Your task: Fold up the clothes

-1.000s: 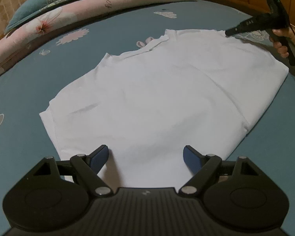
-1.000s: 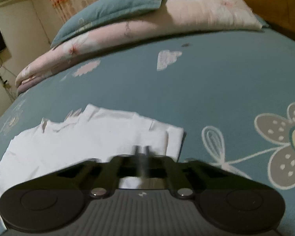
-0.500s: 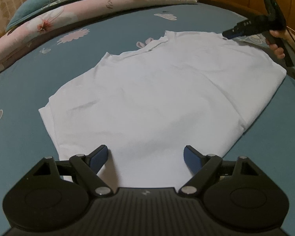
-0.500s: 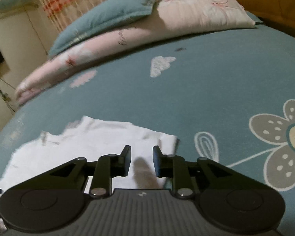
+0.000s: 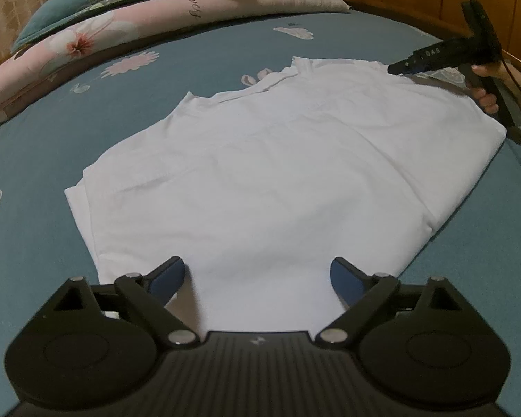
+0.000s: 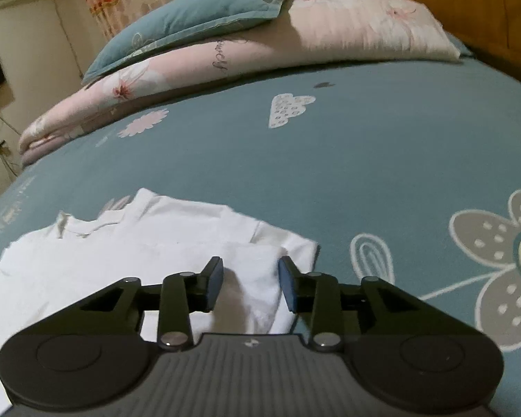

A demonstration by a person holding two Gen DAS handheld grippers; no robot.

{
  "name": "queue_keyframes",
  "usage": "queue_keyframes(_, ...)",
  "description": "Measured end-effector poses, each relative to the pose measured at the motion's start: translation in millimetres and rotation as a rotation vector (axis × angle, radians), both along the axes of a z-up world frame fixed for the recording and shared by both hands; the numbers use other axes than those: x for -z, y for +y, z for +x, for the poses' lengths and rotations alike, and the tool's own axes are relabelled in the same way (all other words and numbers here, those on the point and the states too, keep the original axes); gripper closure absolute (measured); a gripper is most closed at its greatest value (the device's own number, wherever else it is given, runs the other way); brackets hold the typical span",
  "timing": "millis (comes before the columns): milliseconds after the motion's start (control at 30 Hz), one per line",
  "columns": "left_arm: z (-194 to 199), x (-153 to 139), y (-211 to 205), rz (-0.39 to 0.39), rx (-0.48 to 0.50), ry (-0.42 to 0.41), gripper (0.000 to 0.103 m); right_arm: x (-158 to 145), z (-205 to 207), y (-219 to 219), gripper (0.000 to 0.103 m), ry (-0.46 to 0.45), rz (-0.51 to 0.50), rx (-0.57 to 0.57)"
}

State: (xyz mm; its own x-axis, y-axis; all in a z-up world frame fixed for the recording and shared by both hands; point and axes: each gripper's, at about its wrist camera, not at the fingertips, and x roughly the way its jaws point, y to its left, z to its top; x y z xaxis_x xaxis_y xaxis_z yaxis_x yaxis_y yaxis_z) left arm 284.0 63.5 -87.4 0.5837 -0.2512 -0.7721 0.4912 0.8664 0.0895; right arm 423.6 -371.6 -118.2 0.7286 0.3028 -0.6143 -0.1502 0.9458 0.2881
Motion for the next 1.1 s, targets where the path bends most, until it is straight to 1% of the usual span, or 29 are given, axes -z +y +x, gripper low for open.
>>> queue_keyframes(67,0.5,0.7,0.0,-0.001,0.002,-0.001,0.011,0.0,-1.5,-1.3,0.065,-0.011,-0.016,0.018)
queue_keyframes(167,1.4,1.3,0.2,-0.003,0.0,-0.001,0.01,3.3,-0.1,-3.0,0.065,-0.013,0.015,0.026)
queue_keyframes(200,1.2,1.4,0.2,-0.003,-0.001,-0.001,0.01,2.7,0.7,-2.2,0.079,-0.008,0.02,0.025)
queue_keyframes(233,1.0,1.4,0.2,-0.003,-0.001,-0.002,0.01,2.5,0.7,-1.0,0.087,-0.001,0.023,0.019)
queue_keyframes(300,1.2,0.6,0.2,-0.002,-0.006,-0.004,0.01,1.8,-2.2,0.4,0.097,-0.007,0.011,0.014)
queue_keyframes(400,0.6,-6.0,-1.7,0.015,-0.012,-0.03,0.01,-1.2,-2.3,-2.2,0.099,-0.03,0.025,0.028)
queue_keyframes(500,3.0,-16.6,-1.8,0.004,-0.001,-0.061,0.01,-6.2,3.6,-1.0,0.1,-0.057,0.012,0.047)
queue_keyframes(567,10.0,-14.7,0.0,-0.007,-0.013,-0.038,0.01,-4.3,9.0,2.5,0.1,-0.049,-0.008,0.049)
queue_keyframes(633,18.0,-8.1,3.2,-0.009,-0.037,0.007,0.01,-0.5,11.7,5.8,0.098,-0.023,-0.036,0.048)
queue_keyframes(700,23.3,0.8,9.6,-0.003,-0.079,0.066,0.01,-3.4,7.7,3.6,0.09,-0.013,-0.03,0.069)
queue_keyframes(767,19.8,-6.7,16.6,-0.025,-0.086,0.059,0.01,-16.1,-4.7,-0.1,0.085,-0.027,-0.017,0.083)
queue_keyframes(800,18.3,-13.6,18.8,-0.028,-0.083,0.038,0.01,-22.6,-11.1,0.2,0.078,-0.033,-0.015,0.075)
queue_keyframes(833,18.1,-19.6,20.1,-0.033,-0.081,0.016,0.01,-28.9,-17.3,1.7,0.073,-0.037,-0.016,0.06)
queue_keyframes(867,22.0,-24.5,20.3,-0.049,-0.082,0.002,0.01,-35.1,-23.5,3.2,0.063,-0.04,-0.017,0.045)
queue_keyframes(933,37.0,-31.7,19.8,-0.106,-0.096,-0.001,0.01,-45.6,-35.1,8.2,0.063,-0.04,-0.007,0.006)
queue_keyframes(1000,60.5,-28.6,18.0,-0.182,-0.111,0.032,0.01,-46.8,-40.5,16.8,0.062,-0.006,0.03,-0.047)
queue_keyframes(1033,70.4,-23.8,18.4,-0.182,-0.131,0.039,0.01,-44.1,-42.4,20.7,0.062,0.014,0.032,-0.064)
queue_keyframes(1100,89.2,-10.9,21.0,-0.152,-0.193,0.045,0.01,-36.5,-45.7,27.7,0.057,0.049,0.014,-0.089)
